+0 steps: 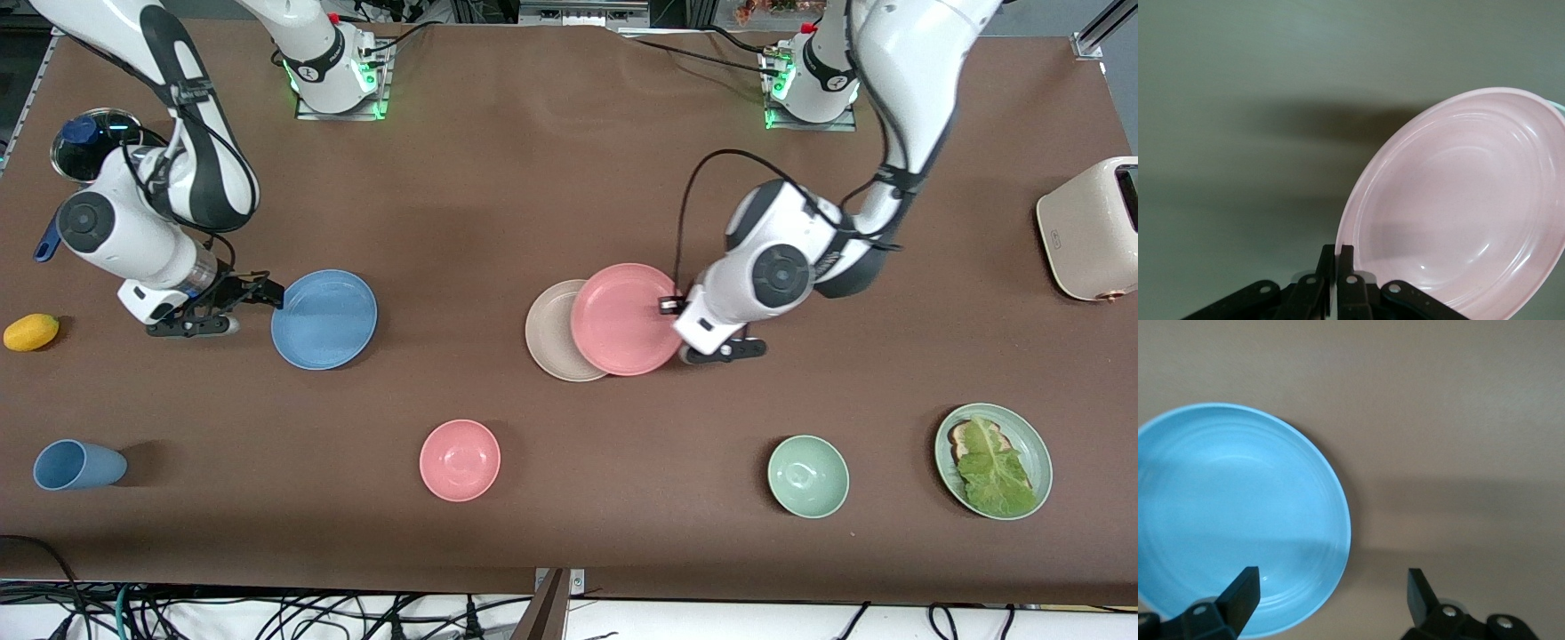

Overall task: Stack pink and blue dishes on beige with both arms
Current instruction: 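Move the pink plate onto the beige plate while the right gripper reaches, then open the left gripper and withdraw while the right gripper grasps the blue plate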

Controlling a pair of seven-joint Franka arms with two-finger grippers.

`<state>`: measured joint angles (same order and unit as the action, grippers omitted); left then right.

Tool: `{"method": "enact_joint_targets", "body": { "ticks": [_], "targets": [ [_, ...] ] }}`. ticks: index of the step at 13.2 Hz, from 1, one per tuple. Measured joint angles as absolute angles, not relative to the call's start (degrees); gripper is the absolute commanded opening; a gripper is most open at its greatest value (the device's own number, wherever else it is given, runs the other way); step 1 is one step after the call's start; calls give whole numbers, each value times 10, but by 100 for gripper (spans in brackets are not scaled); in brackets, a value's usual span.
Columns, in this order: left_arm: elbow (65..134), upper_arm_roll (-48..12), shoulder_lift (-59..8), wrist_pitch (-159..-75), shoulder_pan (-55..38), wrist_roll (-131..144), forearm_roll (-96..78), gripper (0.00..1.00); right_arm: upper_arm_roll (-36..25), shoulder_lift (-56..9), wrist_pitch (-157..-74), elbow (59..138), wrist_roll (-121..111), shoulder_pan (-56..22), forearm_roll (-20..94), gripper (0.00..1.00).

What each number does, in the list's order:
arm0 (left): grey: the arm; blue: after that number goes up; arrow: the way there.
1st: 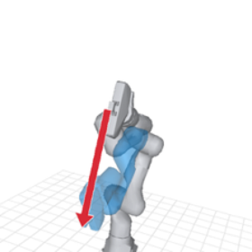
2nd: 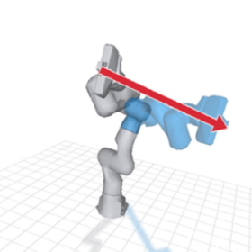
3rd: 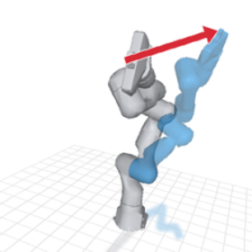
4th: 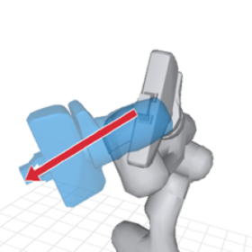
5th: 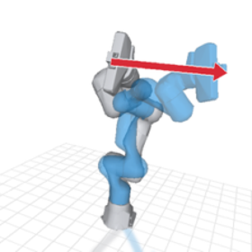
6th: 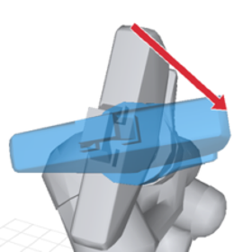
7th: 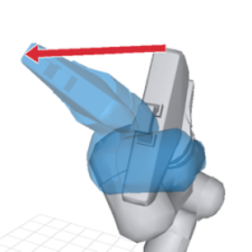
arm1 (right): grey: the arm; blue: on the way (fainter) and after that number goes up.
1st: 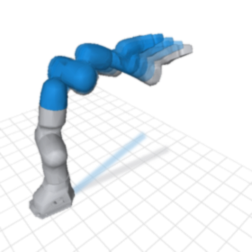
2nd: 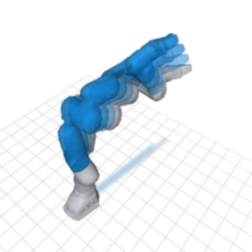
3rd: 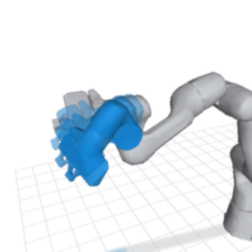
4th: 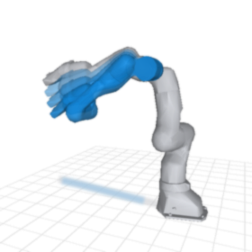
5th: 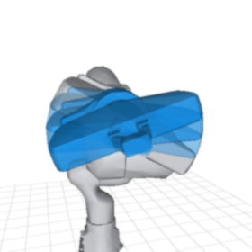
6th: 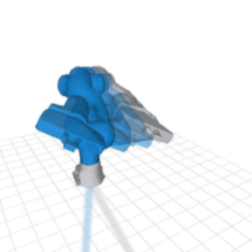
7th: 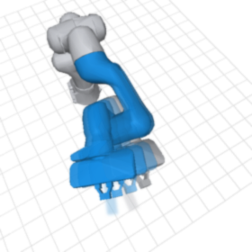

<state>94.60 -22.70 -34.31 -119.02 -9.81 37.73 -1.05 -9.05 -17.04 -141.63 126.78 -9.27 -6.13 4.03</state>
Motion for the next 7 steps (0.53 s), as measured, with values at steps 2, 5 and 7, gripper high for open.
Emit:
{"method": "enact_joint_targets", "body": {
  "ticks": [2, 5, 7],
  "targets": [
    [910, -221, -376, -1191, -135, 426, 20, 0, -90, -198, -1448, 1273, -92, -61, 41, 96],
    [877, -215, -411, -1191, -154, 448, 31, 100, -90, -217, -1473, 1273, -91, -61, 42, 91],
    [866, -209, -416, -1191, -154, 448, 31, 100, -90, -220, -1476, 1273, -91, -61, 42, 87]
  ]
}}
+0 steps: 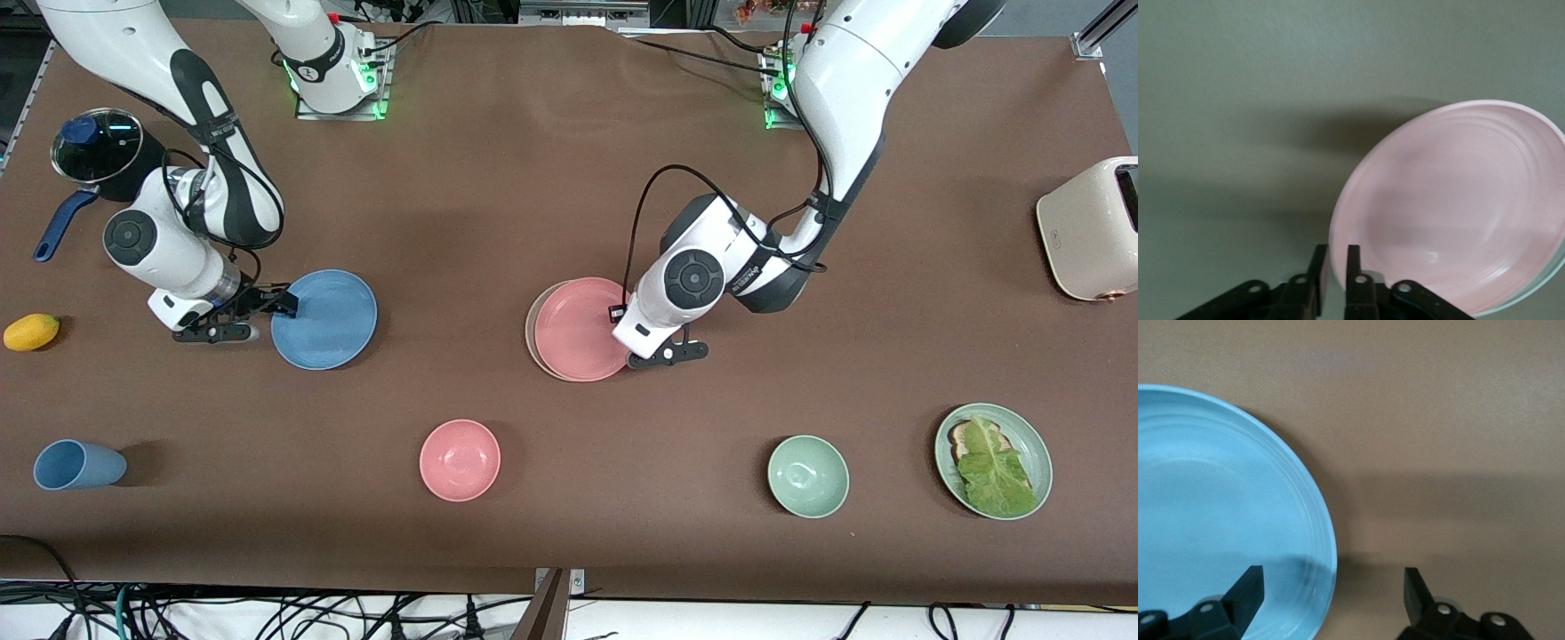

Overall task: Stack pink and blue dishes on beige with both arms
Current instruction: 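Open the left gripper and withdraw while the right gripper grasps the blue plate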

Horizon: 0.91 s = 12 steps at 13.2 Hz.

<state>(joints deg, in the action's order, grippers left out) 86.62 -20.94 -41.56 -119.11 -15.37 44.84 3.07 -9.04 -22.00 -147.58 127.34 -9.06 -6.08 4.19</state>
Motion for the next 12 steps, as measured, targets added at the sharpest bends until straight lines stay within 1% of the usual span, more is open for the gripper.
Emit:
{"method": "enact_joint_targets", "body": {
  "ticks": [1, 2, 3, 4, 7, 8, 9, 12],
  "targets": [
    [859, -207, -415, -1191, -153, 448, 31, 100, -90, -222, -1477, 1273, -91, -61, 42, 80],
    [848, -204, -415, -1191, -150, 449, 31, 100, -90, -224, -1480, 1273, -90, -61, 42, 76],
    [838, -201, -413, -1189, -140, 450, 32, 100, -90, -227, -1482, 1273, -90, -61, 42, 72],
    [832, -201, -409, -1186, -122, 446, 33, 100, -90, -230, -1482, 1273, -90, -61, 42, 65],
    [829, -201, -397, -1154, -64, 417, 33, 100, -90, -237, -1483, 1273, -89, -61, 43, 39],
    [829, -201, -395, -1144, -41, 407, 33, 100, -90, -238, -1483, 1273, -88, -61, 43, 18],
    [829, -201, -394, -1135, -15, 390, 33, 100, -90, -238, -1483, 1273, -88, -61, 43, 0],
    [829, -201, -393, -1101, 64, 291, 33, 100, -86, -234, -1480, 1270, -75, -61, 44, 0]
  ]
}}
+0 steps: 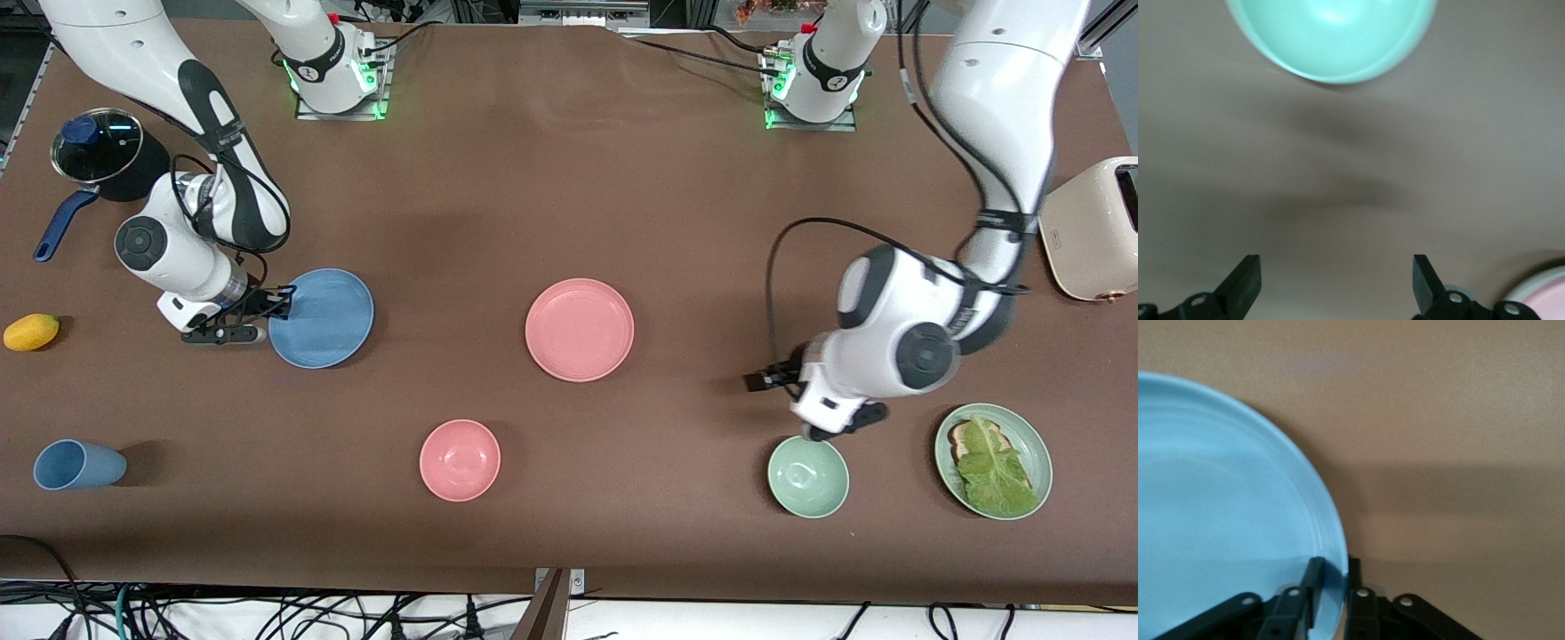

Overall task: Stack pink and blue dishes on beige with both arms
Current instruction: 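Open the left gripper and withdraw while the right gripper grasps the blue plate, then carry the blue plate with the right gripper over the pink plate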

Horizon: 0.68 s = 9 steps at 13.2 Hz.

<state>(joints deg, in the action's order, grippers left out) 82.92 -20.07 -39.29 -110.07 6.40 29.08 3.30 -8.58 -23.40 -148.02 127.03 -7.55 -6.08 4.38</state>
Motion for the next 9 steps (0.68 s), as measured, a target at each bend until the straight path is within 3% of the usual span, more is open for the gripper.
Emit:
{"method": "enact_joint_targets", "body": {
  "ticks": [4, 7, 9],
  "targets": [
    [829, -201, -386, -1066, 134, 207, 33, 100, -79, -219, -1436, 1252, -71, -61, 44, 0],
    [829, -193, -365, -1033, 157, 150, 60, 100, -76, -204, -1311, 1171, -71, -61, 44, 0],
    [830, -145, -330, -1015, 132, 93, 64, 100, -66, -197, -1227, 1103, -69, -62, 44, 0]
  ]
}}
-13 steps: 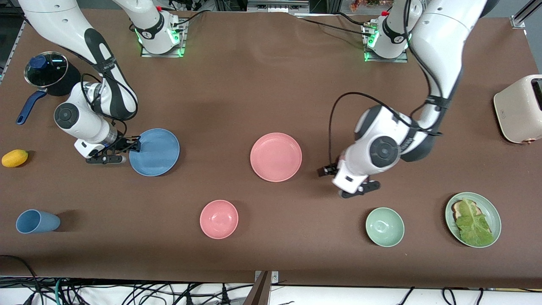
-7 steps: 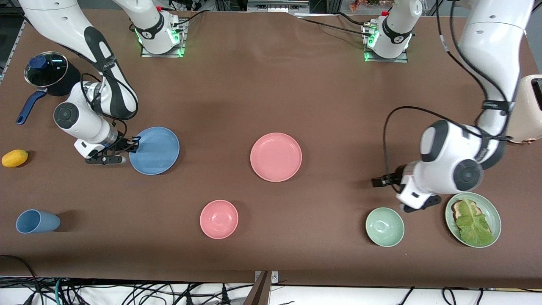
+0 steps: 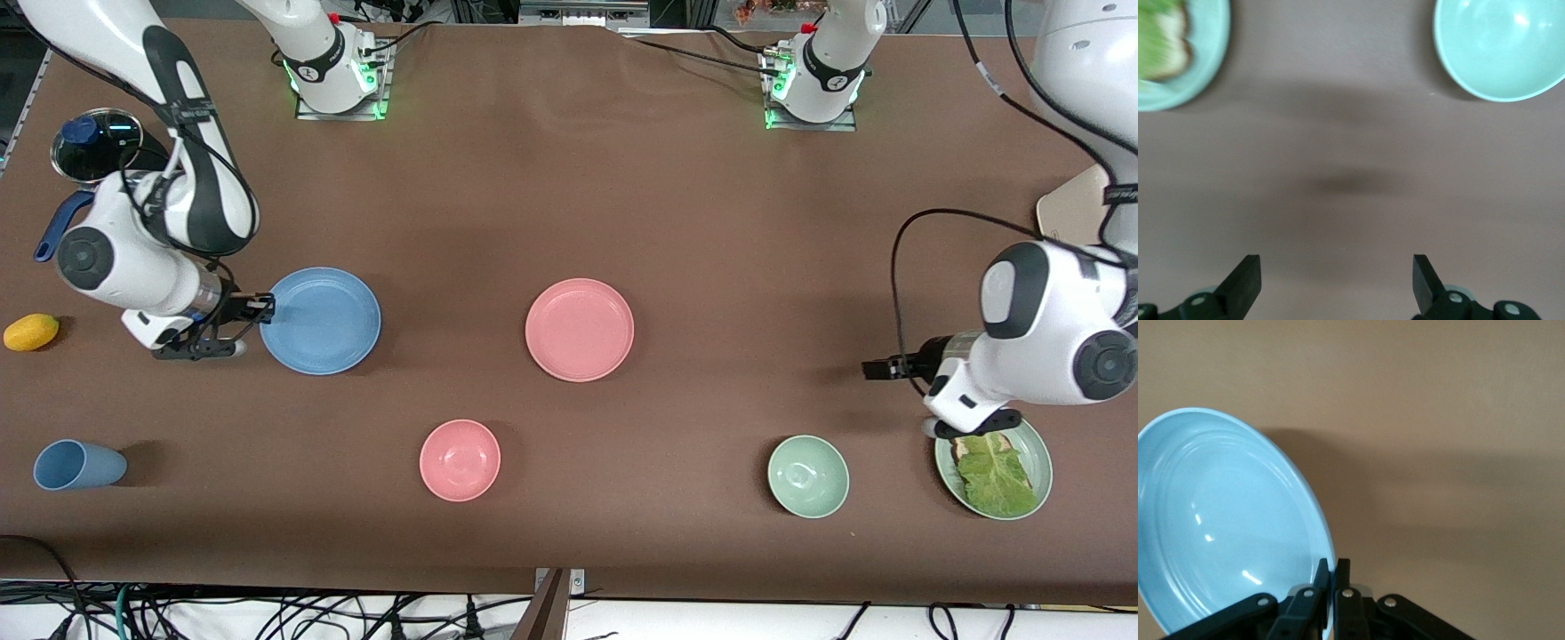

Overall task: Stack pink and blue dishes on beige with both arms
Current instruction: 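Carry the blue plate with the right gripper over the pink plate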

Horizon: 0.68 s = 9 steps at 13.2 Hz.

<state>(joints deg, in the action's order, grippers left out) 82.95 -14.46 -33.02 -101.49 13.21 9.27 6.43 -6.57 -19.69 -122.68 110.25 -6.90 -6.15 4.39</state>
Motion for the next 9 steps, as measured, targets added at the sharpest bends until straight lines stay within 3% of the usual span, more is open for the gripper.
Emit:
{"method": "enact_joint_targets", "body": {
  "ticks": [2, 5, 9],
  "targets": [
    [843, -74, -279, -1001, 83, 60, 46, 100, -39, -196, -1175, 1049, -49, -63, 57, 0],
    [900, 38, -172, -993, 1, 33, -11, 100, 26, -198, -1162, 1022, 29, -67, 73, 0],
    [948, 57, -64, -991, -25, 28, -14, 100, 85, -215, -1182, 1003, 219, -139, 74, 0]
  ]
}}
